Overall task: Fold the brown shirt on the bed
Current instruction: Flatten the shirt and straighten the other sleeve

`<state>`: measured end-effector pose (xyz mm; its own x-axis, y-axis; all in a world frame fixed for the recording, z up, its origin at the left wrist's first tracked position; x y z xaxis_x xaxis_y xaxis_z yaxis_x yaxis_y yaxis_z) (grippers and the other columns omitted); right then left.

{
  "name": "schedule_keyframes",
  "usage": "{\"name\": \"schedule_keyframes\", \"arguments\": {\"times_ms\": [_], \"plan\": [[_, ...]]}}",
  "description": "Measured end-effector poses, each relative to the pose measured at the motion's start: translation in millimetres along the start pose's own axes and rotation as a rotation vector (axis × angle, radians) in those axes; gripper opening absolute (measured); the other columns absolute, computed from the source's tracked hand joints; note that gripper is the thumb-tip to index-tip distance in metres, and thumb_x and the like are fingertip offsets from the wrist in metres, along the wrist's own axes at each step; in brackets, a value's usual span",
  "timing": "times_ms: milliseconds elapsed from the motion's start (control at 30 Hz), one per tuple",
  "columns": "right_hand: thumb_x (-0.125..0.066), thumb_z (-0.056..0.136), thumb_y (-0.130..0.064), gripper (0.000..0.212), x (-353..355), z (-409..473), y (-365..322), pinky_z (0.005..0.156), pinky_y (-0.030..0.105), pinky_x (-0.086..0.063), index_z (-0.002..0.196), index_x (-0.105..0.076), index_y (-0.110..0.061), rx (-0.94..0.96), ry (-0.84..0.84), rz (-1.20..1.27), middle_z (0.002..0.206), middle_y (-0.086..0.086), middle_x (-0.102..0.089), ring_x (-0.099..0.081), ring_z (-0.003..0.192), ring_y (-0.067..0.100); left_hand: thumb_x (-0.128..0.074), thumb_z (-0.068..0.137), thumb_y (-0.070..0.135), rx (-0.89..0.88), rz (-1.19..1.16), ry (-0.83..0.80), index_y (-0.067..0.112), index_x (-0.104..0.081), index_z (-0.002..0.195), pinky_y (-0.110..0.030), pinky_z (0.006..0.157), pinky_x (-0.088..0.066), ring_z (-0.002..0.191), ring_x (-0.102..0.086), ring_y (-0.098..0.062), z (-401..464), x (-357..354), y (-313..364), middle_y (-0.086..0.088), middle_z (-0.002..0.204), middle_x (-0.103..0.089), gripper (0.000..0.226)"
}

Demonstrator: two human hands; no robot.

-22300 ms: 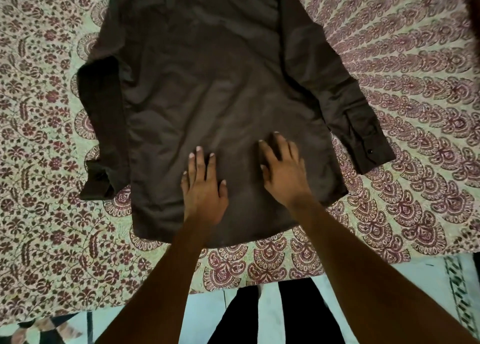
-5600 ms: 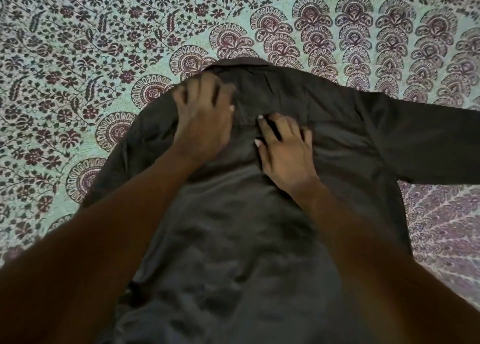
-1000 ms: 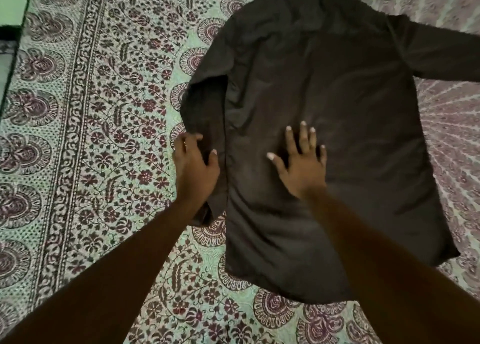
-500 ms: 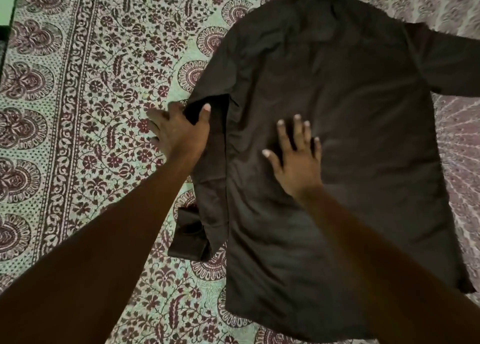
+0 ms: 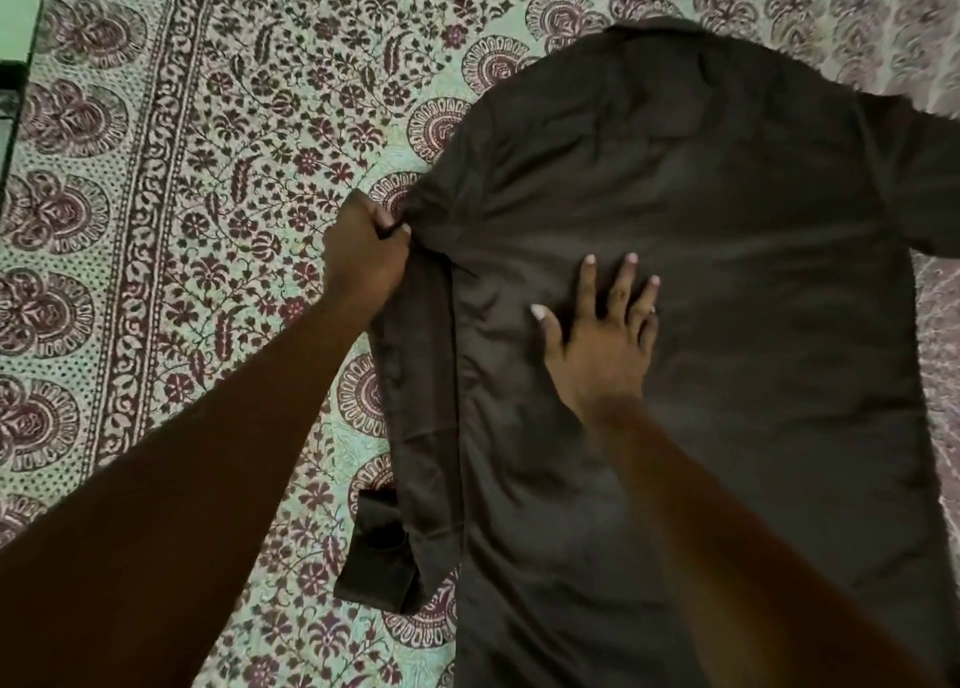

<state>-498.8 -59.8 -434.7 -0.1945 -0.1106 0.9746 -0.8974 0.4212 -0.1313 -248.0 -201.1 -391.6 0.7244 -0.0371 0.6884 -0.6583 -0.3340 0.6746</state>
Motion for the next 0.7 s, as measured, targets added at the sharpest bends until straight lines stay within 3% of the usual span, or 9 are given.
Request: {"name": "schedule_keyframes", "arguments": {"times_ms": [67, 133, 233, 367, 467, 600, 700], "plan": [[-0.024, 0.093, -0.077, 0.09, -6.8, 0.4, -12.4, 0.118, 0.069, -0.014, 0.162, -0.013, -0.02, 0.029, -0.052, -0.048, 0.168, 0.022, -0.002, -0.001, 0.153, 0.05, -0.071, 0.083, 0.012, 0.006, -0.008, -0.048, 0.016, -0.055, 0.093, -0.025, 0.068, -0.039, 0.081, -0.058, -0.015, 10.4, -0.7, 1.5, 0.006, 0.083, -0.058, 0.019], [-0.027, 0.093, -0.076, 0.088, -12.6, -10.9, -35.7, 0.116, 0.07, -0.009, 0.162, -0.013, -0.022, 0.206, -0.075, -0.103, 0.169, 0.018, -0.001, -0.002, 0.154, 0.048, -0.076, 0.07, 0.02, 0.107, -0.129, -0.079, 0.016, -0.06, 0.097, -0.028, 0.069, -0.052, 0.081, -0.065, -0.015, 22.8, -0.8, -2.8, 0.003, 0.088, -0.066, 0.031], [-0.03, 0.097, -0.068, 0.076, -8.5, -14.0, -56.6, 0.119, 0.065, -0.017, 0.161, -0.022, -0.027, 0.381, -0.028, -0.067, 0.17, 0.011, -0.009, -0.011, 0.156, 0.037, -0.08, 0.058, 0.037, 0.184, -0.325, -0.192, 0.015, -0.075, 0.085, -0.038, 0.073, -0.063, 0.079, -0.074, -0.022, 40.0, -9.1, -1.7, -0.005, 0.086, -0.076, 0.035], [-0.028, 0.102, -0.058, 0.066, 7.0, 35.8, -48.5, 0.123, 0.054, -0.02, 0.161, -0.021, -0.029, 0.168, 0.042, 0.125, 0.17, 0.011, -0.008, -0.009, 0.157, 0.033, -0.077, 0.072, 0.023, 0.08, -0.335, -0.34, -0.004, -0.069, 0.078, -0.031, 0.068, -0.051, 0.067, -0.063, -0.021, 55.8, -20.5, 18.7, -0.014, 0.075, -0.069, 0.029], [-0.025, 0.102, -0.057, 0.065, 3.4, 66.3, -56.7, 0.123, 0.058, -0.015, 0.161, -0.017, -0.032, 0.142, -0.003, 0.114, 0.171, 0.01, -0.004, -0.003, 0.157, 0.034, -0.061, 0.089, 0.013, 0.047, -0.411, -0.481, 0.015, -0.06, 0.073, -0.025, 0.063, -0.046, 0.064, -0.057, -0.011, 56.9, -26.9, 36.6, 0.002, 0.067, -0.061, 0.017], [-0.016, 0.098, -0.062, 0.066, -7.2, 69.3, -71.6, 0.121, 0.064, -0.009, 0.16, -0.011, -0.041, 0.2, -0.07, 0.051, 0.171, 0.01, 0.004, 0.004, 0.157, 0.036, -0.042, 0.106, 0.015, 0.271, -0.657, -0.762, 0.024, -0.058, 0.101, -0.028, 0.066, -0.054, 0.072, -0.065, -0.012, 46.7, -40.0, 39.5, 0.001, 0.087, -0.066, 0.019], [-0.016, 0.097, -0.065, 0.066, -7.2, 69.1, -68.3, 0.121, 0.062, -0.009, 0.16, -0.011, -0.044, 0.192, -0.075, 0.068, 0.171, 0.007, 0.005, 0.004, 0.157, 0.033, -0.038, 0.106, 0.009, 0.358, -0.568, -0.821, 0.018, -0.066, 0.11, -0.019, 0.043, -0.049, 0.045, -0.057, -0.007, 48.4, -42.3, 28.5, -0.001, 0.076, -0.066, 0.03]]}}
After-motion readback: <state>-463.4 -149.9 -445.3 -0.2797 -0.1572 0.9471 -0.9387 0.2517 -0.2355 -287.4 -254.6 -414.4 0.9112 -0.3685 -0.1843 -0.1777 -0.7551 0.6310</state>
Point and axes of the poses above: each hand's wrist, its own z-axis towards the middle knuckle, its own x-axis out of the back of the hand, y = z × x, the point moved 7 cm from there along z, towards the middle knuckle
